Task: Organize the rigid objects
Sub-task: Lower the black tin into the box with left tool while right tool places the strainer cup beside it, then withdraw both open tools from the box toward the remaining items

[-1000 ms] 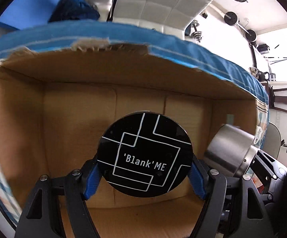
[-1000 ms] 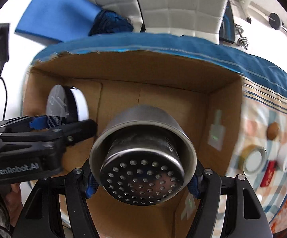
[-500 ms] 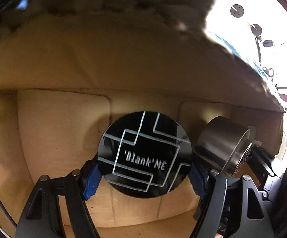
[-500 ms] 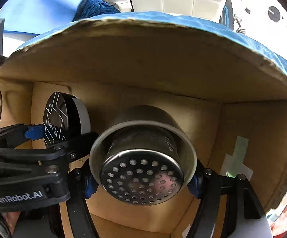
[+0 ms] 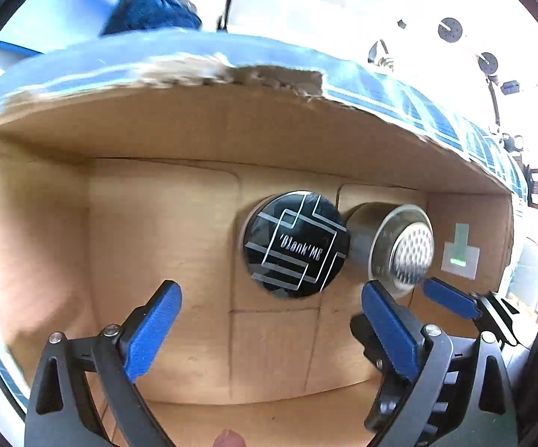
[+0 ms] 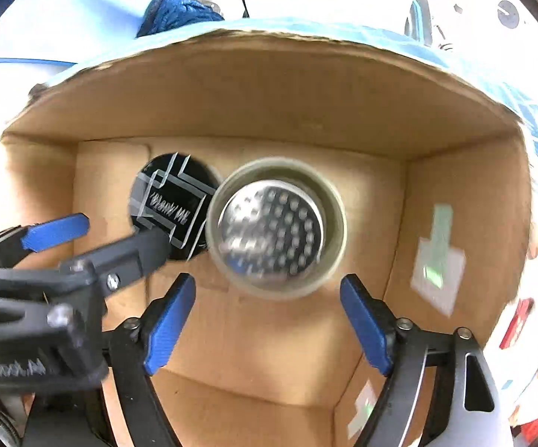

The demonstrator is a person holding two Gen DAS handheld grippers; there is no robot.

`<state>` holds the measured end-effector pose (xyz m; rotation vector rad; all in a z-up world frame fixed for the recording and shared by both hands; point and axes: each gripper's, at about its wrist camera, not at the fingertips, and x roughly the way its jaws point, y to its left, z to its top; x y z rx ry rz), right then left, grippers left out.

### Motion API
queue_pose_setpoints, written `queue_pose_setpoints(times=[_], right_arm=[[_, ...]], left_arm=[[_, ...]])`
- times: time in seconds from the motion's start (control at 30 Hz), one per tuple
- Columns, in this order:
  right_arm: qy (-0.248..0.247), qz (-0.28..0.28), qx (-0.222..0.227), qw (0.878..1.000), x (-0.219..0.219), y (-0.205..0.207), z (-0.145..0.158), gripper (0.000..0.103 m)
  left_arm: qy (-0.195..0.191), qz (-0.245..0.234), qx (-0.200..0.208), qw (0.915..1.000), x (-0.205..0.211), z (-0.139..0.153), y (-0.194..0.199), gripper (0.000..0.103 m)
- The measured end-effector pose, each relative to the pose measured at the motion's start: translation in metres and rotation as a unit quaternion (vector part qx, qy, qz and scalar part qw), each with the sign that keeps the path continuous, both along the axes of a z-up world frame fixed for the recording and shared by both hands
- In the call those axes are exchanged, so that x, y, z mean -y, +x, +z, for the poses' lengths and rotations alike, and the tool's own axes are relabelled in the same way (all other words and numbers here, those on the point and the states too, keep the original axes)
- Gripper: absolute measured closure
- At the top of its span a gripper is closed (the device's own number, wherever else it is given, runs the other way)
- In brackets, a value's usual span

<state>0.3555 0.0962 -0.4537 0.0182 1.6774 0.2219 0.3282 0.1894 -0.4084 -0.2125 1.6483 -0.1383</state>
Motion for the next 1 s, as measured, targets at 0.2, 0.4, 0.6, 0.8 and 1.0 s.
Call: queue_pose_setpoints(times=[0.2, 0.4, 0.6, 0.8, 1.0], right_arm=[[-0.004, -0.019, 0.018, 1.000, -0.001, -0.038, 0.026, 0.000], [-0.033, -0.039, 0.039, 0.998, -0.001, -0.069, 0.042, 0.000], [-0.039, -0.046, 0.057, 0.997, 0.005, -0.090, 0.064, 0.000], [-0.027, -0.043, 0.085, 0.995, 0.004, -0.123, 0.106, 0.000], [0.020, -0.048, 0.091, 0.994, 0.018, -0.156, 0.135, 0.000]], left_arm=[[0.043, 0.005, 0.043, 0.9981, -0.011, 0.043, -0.044, 0.000], [0.094, 0.011, 0.096, 0.9908, -0.026, 0.077, -0.075, 0.000], [0.111, 0.018, 0.134, 0.9846, -0.034, 0.099, -0.094, 0.000], [0.117, 0.018, 0.157, 0.9805, -0.031, 0.111, -0.119, 0.000], [0.110, 0.006, 0.165, 0.9801, -0.013, 0.137, -0.144, 0.000]])
